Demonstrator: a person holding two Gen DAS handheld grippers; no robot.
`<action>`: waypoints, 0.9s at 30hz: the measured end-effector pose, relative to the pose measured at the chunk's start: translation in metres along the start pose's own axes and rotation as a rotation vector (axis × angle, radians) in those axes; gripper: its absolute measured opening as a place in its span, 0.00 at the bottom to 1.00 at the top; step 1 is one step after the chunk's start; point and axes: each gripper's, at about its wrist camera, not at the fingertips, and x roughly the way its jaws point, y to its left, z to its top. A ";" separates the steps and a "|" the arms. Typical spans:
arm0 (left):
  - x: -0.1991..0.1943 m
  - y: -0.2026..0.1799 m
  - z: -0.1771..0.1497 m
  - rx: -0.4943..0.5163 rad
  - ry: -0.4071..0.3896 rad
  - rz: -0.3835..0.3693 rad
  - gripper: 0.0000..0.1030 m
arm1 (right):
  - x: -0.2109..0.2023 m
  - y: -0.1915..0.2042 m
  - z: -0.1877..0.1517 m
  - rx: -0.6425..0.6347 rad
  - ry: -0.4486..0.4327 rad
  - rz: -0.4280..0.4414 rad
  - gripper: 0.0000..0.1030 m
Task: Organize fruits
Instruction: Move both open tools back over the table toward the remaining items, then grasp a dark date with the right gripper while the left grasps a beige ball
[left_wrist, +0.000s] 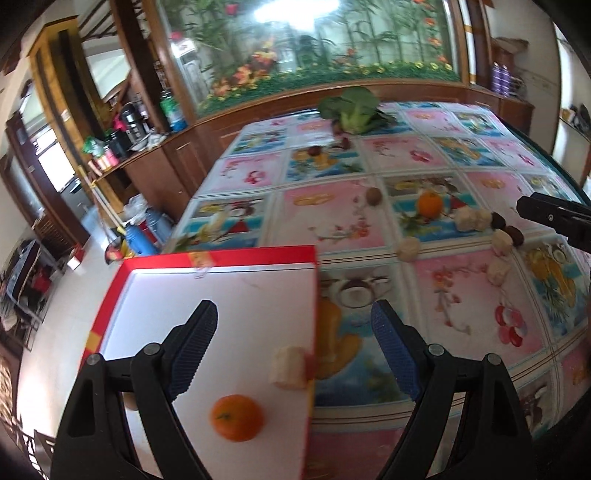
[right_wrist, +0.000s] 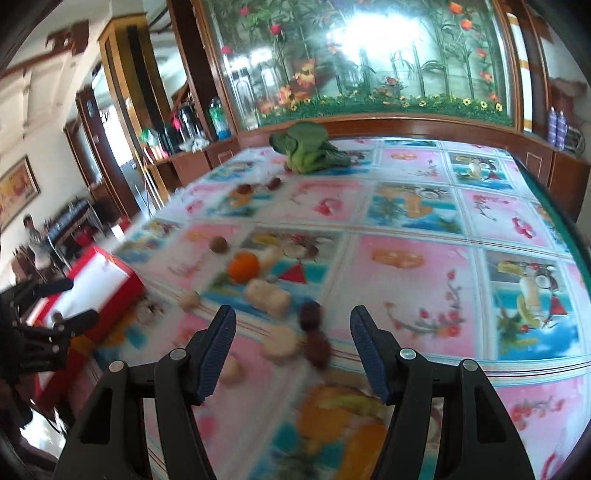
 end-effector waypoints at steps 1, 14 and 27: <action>0.003 -0.007 0.002 0.014 0.006 -0.016 0.83 | 0.001 0.001 -0.001 -0.003 0.009 0.002 0.62; 0.048 -0.032 0.024 0.021 0.077 -0.081 0.83 | 0.028 -0.003 -0.008 -0.027 0.117 -0.065 0.36; 0.027 -0.073 0.029 0.081 0.075 -0.246 0.83 | 0.025 -0.016 -0.010 0.029 0.186 0.005 0.31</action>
